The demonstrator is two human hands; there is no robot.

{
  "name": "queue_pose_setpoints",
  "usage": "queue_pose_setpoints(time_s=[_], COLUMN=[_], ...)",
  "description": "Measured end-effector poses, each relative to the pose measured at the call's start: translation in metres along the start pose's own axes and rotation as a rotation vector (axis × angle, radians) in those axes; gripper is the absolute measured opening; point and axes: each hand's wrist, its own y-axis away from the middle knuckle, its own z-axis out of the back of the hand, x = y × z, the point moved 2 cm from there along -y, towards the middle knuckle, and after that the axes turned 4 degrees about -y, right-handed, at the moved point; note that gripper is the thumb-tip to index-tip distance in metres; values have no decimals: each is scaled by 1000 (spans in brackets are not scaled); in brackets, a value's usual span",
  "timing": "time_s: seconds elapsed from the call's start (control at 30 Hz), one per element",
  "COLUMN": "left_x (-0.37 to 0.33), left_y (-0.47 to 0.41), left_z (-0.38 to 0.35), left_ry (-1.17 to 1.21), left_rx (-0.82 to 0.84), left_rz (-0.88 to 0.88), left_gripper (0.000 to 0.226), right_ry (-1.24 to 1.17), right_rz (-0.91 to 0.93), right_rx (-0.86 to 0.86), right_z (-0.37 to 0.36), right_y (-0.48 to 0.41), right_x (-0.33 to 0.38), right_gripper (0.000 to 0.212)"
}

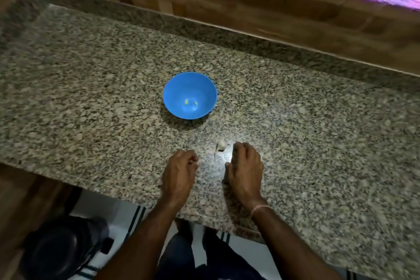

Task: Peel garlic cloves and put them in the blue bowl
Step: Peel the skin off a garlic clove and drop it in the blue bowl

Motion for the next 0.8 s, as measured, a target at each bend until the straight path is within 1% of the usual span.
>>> queue_pose_setpoints(time_s=[0.1, 0.17, 0.27, 0.33, 0.4, 0.43, 0.57, 0.63, 0.7, 0.73, 0.77, 0.8], left_x=[-2, -6, -29, -46, -54, -55, -49, -51, -58, -61, -63, -63], left_y=[-2, -2, -20, -47, -80, -95, -127, -122, -99, -83, -68, -55], left_z=[2, 6, 25, 42, 56, 60, 61, 64, 59, 51, 39, 24], left_ry=[-35, -42, -21, -22, -54, -85, -219, -247, -209, -139, -48, 29], left_rx=[14, -11, -150, -257, -317, -318, -228, -270, -315, -269, -167, -44], left_rz=[-19, -27, -43, -71, -95, -104, -132, -176, -270, -319, -342, -326], left_gripper=[19, 19, 11, 7, 6, 8, 13, 20, 20, 19, 20, 24], right_ry=[56, 61, 58, 66, 62, 60, 40, 28, -6, -26, -47, -70], right_rz=[15, 24, 20, 7, -6, -13, -42, -47, -50, -49, -46, -43], right_rx=[30, 32, 27, 18, 22, 29, 39, 38, 30, 25, 19, 13], right_z=[1, 2, 5, 6, 6, 6, 4, 4, 4, 4, 4, 4], right_y=[-8, -10, -13, -17, -22, -25, -29, -28, -26, -24, -22, -20], right_x=[-2, -4, -3, 0, 5, 7, 9, 8, 7, 6, 5, 3], right_gripper=[56, 57, 57, 57, 57, 57, 58, 58, 58, 57, 57, 56])
